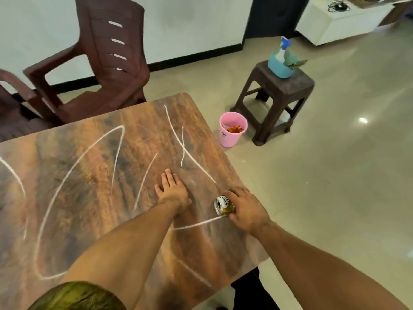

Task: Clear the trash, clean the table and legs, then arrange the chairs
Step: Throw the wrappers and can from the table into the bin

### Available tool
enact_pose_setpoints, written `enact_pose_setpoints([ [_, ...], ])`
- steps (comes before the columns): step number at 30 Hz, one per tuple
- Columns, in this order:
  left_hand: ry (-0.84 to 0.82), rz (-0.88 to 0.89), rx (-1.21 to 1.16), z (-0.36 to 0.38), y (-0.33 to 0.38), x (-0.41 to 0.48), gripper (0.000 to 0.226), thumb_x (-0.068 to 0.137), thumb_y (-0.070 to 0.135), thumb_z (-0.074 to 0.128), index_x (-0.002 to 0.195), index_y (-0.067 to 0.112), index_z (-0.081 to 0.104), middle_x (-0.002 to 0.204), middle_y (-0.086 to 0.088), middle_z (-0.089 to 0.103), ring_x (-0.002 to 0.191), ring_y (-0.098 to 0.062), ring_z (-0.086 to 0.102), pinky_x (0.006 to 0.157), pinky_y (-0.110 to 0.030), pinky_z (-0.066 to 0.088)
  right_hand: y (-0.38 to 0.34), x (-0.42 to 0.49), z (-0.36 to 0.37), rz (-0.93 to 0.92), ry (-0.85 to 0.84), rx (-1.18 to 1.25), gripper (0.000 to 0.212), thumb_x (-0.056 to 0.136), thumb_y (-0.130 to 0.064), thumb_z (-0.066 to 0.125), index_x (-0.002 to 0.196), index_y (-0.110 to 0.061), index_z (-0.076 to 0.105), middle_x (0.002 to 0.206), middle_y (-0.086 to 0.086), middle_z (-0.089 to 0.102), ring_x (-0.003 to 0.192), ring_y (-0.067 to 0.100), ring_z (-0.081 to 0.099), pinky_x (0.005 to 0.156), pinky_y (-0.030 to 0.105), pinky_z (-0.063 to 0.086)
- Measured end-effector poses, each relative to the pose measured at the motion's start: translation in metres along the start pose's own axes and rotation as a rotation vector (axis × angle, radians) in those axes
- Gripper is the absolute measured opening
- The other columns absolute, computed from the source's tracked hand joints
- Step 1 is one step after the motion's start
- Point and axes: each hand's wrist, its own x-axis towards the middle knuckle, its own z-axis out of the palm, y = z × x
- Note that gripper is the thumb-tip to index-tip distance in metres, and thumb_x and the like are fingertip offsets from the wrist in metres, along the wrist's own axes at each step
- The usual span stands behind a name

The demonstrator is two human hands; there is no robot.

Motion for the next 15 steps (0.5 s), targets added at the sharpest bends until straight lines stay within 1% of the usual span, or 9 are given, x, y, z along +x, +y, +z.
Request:
enact_pose_setpoints([
  [3,-0.039,-0.106,-0.01,-0.002,0.014,0.005,0.105,0.094,0.038,0.063,0.154,-0.001,-0.015,0.16,-0.018,-0.032,0.151,-0.035,-0.022,0.122,-0.06,0.004,0.04,0.044,-0.03,-0.12,-0.037,0.004,0.066,0.074,-0.027,0.063,0.138,-0.029,0.05,0.138,-0.006,0.048,0.13,0.022,0.039,0.103,0.039,0.041],
  [5,-0.028,-0.172,-0.017,-0.005,0.024,0.004,0.105,0.093,0.032,0.066,0.155,0.0,-0.013,0.161,-0.015,-0.03,0.152,-0.033,-0.018,0.122,-0.056,0.01,0.06,0.07,-0.047,-0.202,-0.059,-0.017,0.063,0.075,-0.027,0.063,0.136,-0.025,0.051,0.138,-0.003,0.048,0.13,0.023,0.039,0.103,0.041,0.041],
  [8,0.033,-0.259,-0.056,-0.01,0.038,0.005,0.1,0.091,0.013,0.067,0.157,0.002,-0.007,0.165,-0.01,-0.023,0.155,-0.028,-0.01,0.123,-0.048,0.019,0.086,0.096,-0.068,-0.319,-0.098,-0.051,0.067,0.074,-0.026,0.064,0.14,-0.026,0.049,0.136,-0.002,0.048,0.129,0.023,0.04,0.103,0.041,0.042],
  [10,0.075,-0.301,-0.08,-0.016,0.042,0.004,0.106,0.082,0.009,0.077,0.158,0.002,0.003,0.167,-0.006,-0.015,0.155,-0.026,-0.001,0.122,-0.043,0.025,0.101,0.112,-0.08,-0.37,-0.113,-0.046,0.067,0.076,-0.026,0.064,0.141,-0.027,0.048,0.136,-0.002,0.049,0.128,0.022,0.041,0.103,0.041,0.042],
  [12,0.116,-0.33,-0.09,-0.019,0.043,0.006,0.111,0.069,0.011,0.087,0.154,0.001,0.018,0.169,-0.005,-0.004,0.154,-0.027,0.013,0.118,-0.041,0.033,0.114,0.132,-0.091,-0.43,-0.123,-0.049,0.065,0.078,-0.022,0.063,0.141,-0.028,0.048,0.136,-0.003,0.05,0.128,0.022,0.042,0.102,0.04,0.043],
  [14,0.128,-0.356,-0.072,-0.023,0.047,0.007,0.103,0.064,0.011,0.089,0.148,0.002,0.03,0.167,-0.009,0.01,0.147,-0.032,0.03,0.11,-0.044,0.043,0.125,0.151,-0.1,-0.478,-0.136,-0.068,0.063,0.077,-0.019,0.062,0.138,-0.027,0.049,0.135,-0.003,0.05,0.127,0.022,0.043,0.101,0.04,0.043],
  [15,0.127,-0.372,-0.04,-0.027,0.049,0.007,0.098,0.063,0.014,0.09,0.144,0.003,0.035,0.162,-0.012,0.02,0.14,-0.035,0.039,0.105,-0.046,0.047,0.129,0.16,-0.103,-0.494,-0.142,-0.084,0.063,0.076,-0.018,0.062,0.137,-0.027,0.049,0.135,-0.003,0.05,0.126,0.023,0.043,0.1,0.04,0.043],
])
